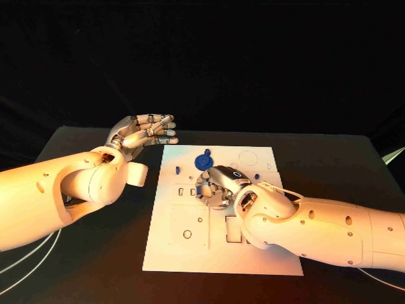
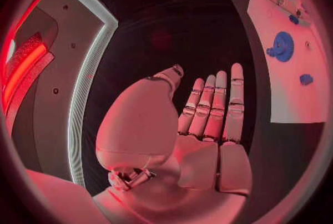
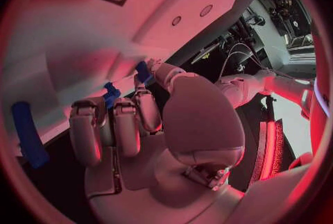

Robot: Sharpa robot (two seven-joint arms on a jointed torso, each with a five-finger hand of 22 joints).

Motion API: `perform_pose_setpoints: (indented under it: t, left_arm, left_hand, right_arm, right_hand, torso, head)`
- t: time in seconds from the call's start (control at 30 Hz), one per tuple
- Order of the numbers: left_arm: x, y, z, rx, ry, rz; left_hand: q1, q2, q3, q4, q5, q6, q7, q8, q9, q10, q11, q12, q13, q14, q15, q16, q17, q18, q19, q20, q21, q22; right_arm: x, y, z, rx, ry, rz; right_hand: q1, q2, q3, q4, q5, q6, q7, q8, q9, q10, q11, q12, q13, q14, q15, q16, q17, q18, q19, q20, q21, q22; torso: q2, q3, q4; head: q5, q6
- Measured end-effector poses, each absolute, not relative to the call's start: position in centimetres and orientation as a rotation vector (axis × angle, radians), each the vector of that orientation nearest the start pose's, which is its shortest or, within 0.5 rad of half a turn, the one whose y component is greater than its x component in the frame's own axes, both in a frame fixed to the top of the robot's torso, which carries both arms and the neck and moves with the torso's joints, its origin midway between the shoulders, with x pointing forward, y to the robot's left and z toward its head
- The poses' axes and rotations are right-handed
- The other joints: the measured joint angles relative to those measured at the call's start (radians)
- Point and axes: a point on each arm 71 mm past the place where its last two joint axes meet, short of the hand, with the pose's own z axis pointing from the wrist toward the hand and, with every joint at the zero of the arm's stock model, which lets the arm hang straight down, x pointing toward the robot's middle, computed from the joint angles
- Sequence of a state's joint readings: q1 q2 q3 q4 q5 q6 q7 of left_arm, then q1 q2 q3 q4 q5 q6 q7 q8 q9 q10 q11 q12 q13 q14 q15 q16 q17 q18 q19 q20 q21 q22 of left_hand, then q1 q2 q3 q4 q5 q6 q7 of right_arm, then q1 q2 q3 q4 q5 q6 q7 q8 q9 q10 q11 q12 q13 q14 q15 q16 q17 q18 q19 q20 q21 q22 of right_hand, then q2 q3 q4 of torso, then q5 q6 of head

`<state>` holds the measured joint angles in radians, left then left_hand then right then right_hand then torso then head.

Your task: Assemble the parts on the task board

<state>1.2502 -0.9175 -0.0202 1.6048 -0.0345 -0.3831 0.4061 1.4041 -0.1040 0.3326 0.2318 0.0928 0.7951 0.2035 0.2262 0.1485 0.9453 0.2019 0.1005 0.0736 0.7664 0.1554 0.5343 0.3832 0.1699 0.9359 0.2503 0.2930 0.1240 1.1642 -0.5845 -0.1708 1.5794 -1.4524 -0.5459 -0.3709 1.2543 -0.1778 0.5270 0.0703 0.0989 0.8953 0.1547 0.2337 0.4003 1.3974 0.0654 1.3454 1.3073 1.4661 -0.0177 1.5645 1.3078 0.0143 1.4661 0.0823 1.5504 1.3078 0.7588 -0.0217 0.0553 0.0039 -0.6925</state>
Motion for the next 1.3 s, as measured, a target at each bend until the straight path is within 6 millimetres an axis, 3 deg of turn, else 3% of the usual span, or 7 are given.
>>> perform_pose_setpoints:
  t: [0.57,0.8,0.9,1.03,1.13,1.27,1.3]
  left_arm:
    - [48.6,22.7,-13.9,-1.043,1.325,-1.517]
    - [48.7,22.8,-14.0,-1.047,1.331,-1.507]
    - [48.8,23.0,-14.1,-1.049,1.340,-1.492]
    - [49.1,23.2,-14.4,-1.043,1.373,-1.454]
    - [49.6,23.5,-14.9,-1.027,1.426,-1.399]
    - [50.0,23.6,-15.5,-0.975,1.524,-1.335]
    - [50.1,23.5,-15.7,-0.948,1.561,-1.318]
  left_hand:
    - [0.000,0.000,0.000,0.000,0.000,0.000,0.000,0.000,0.000,0.000,0.000,0.000,0.000,0.000,0.000,0.000,0.000,0.000,0.000,0.000,0.000,0.000]
    - [0.000,0.000,-0.003,0.003,0.000,0.000,0.000,0.003,0.000,0.000,0.000,0.000,0.000,0.000,0.000,0.003,0.000,0.000,0.000,0.000,0.000,0.001]
    - [0.000,0.000,-0.013,0.007,0.000,0.000,0.000,0.010,0.000,0.014,-0.008,0.008,0.003,0.000,0.000,0.017,0.002,0.000,0.000,0.000,0.008,0.005]
    - [-0.010,-0.010,-0.027,0.022,0.000,0.015,0.004,0.024,0.005,0.064,-0.016,0.040,0.020,0.051,-0.019,0.052,0.012,0.000,0.029,-0.015,0.040,0.018]
    - [-0.027,-0.027,-0.053,0.047,0.000,0.014,0.003,0.049,0.016,0.091,-0.036,0.087,0.050,0.192,-0.051,0.152,0.063,0.000,0.132,-0.052,0.127,0.061]
    - [-0.029,-0.004,-0.032,0.042,0.004,0.033,-0.015,0.179,0.087,0.158,-0.087,0.273,0.174,0.361,-0.116,0.374,0.210,0.000,0.245,-0.120,0.325,0.175]
    - [-0.022,-0.008,0.001,0.040,0.004,0.039,-0.026,0.206,0.104,0.169,-0.101,0.330,0.215,0.429,-0.130,0.481,0.333,0.000,0.256,-0.131,0.382,0.214]
  right_arm:
    - [43.6,-7.3,-22.6,-0.052,1.664,0.753]
    - [43.2,-7.6,-22.2,-0.042,1.640,0.772]
    - [42.8,-8.0,-21.9,-0.034,1.627,0.783]
    - [42.6,-8.9,-21.1,-0.021,1.607,0.798]
    - [42.7,-9.9,-19.8,-0.007,1.584,0.815]
    - [42.9,-11.4,-18.2,0.029,1.572,0.841]
    - [43.0,-11.8,-17.9,0.045,1.572,0.849]
  right_hand:
    - [-0.026,-0.035,-0.028,0.017,0.000,-0.052,0.016,-0.046,-0.025,-0.026,0.019,-0.031,0.000,0.000,0.015,0.000,0.000,0.000,0.000,0.015,-0.005,0.000]
    - [-0.017,-0.045,-0.095,0.028,0.000,-0.085,0.024,-0.072,-0.039,-0.044,0.028,-0.048,0.001,0.001,0.026,0.000,0.000,0.000,0.000,0.022,-0.009,0.000]
    - [0.017,-0.029,-0.155,0.043,0.006,-0.092,0.031,-0.085,-0.047,-0.054,0.033,-0.052,0.001,0.000,0.029,0.000,0.000,0.000,0.000,0.029,-0.016,0.000]
    - [0.051,-0.012,-0.237,0.079,0.006,-0.095,0.034,-0.093,-0.057,-0.058,0.037,-0.054,0.001,0.000,0.029,-0.005,0.000,0.000,0.000,0.033,-0.027,0.000]
    - [0.078,-0.006,-0.293,0.119,0.006,-0.097,0.036,-0.095,-0.063,-0.067,0.035,-0.059,-0.004,0.000,0.036,-0.009,0.000,0.000,0.000,0.036,-0.044,0.000]
    - [0.101,0.002,-0.328,0.154,0.006,-0.096,0.036,-0.091,-0.063,-0.078,0.034,-0.064,-0.011,0.000,0.036,-0.013,0.000,0.000,0.000,0.036,-0.074,0.000]
    - [0.103,0.000,-0.331,0.157,0.006,-0.094,0.033,-0.087,-0.063,-0.079,0.033,-0.066,-0.014,0.000,0.036,-0.015,0.000,0.000,0.000,0.036,-0.081,0.000]
  torso:
    - [0.000,0.0002,-0.0002]
    - [0.000,0.0006,0.0005]
    - [-0.001,0.0012,0.0004]
    - [-0.004,0.0006,0.0002]
    - [-0.008,0.0000,0.0001]
    - [-0.014,0.0009,-0.0009]
    - [-0.016,0.0012,-0.0014]
  head:
    - [0.000,-0.001]
    - [0.002,0.000]
    - [0.002,0.000]
    - [0.004,0.002]
    - [0.001,0.000]
    - [-0.001,-0.001]
    - [-0.001,-0.001]
